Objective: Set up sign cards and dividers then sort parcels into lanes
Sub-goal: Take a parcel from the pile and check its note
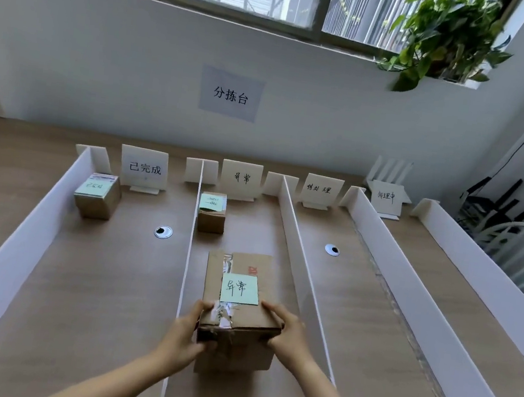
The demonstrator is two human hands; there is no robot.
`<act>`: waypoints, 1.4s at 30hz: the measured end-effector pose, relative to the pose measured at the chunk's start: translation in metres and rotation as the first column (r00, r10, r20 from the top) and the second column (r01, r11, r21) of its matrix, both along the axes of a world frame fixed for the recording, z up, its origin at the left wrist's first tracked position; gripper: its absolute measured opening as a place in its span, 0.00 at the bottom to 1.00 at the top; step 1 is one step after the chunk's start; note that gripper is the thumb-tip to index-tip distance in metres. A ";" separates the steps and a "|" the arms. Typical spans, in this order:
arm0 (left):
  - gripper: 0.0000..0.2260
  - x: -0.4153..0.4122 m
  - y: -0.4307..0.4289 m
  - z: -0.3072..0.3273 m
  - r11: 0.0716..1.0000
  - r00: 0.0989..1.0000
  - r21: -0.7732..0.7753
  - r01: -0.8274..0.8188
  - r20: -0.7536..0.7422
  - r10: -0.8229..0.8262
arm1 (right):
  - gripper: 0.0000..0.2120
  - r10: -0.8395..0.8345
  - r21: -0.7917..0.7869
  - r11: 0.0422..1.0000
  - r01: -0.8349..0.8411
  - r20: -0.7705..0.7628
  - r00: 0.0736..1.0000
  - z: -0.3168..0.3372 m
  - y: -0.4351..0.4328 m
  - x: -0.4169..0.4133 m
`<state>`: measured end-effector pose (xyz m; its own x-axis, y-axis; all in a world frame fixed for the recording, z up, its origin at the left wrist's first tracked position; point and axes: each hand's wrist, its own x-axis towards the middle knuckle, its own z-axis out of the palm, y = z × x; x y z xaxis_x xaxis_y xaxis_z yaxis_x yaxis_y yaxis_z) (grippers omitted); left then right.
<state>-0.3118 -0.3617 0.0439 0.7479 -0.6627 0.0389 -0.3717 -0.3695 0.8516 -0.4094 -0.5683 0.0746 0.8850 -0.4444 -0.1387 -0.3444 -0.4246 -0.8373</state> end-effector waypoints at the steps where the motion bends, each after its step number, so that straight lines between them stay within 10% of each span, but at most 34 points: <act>1: 0.38 0.004 0.000 -0.005 1.000 1.000 0.013 -0.013 0.005 0.013 | 0.37 0.001 0.005 1.000 -0.001 -0.011 1.000 -0.003 -0.002 0.006; 11: 0.28 0.040 -0.021 -0.021 0.964 0.986 0.250 -0.089 0.159 0.050 | 0.34 -0.009 0.016 1.000 0.010 -0.070 0.998 -0.024 -0.006 0.047; 19: 0.36 0.077 -0.029 -0.017 0.884 0.798 0.394 -0.251 0.601 -0.041 | 0.36 0.017 0.017 1.000 -0.015 -0.101 0.995 -0.056 -0.022 0.094; 42: 0.27 0.188 -0.057 -0.015 0.844 0.852 0.459 -0.278 0.524 -0.005 | 0.27 -0.048 0.009 0.999 0.049 -0.081 0.996 -0.064 -0.040 0.216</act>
<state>-0.1239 -0.4191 0.0292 0.8038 -0.5836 0.1152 -0.5923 -0.7671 0.2466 -0.1933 -0.6078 0.0110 0.8483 -0.4844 -0.2137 -0.4309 -0.3971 -0.8103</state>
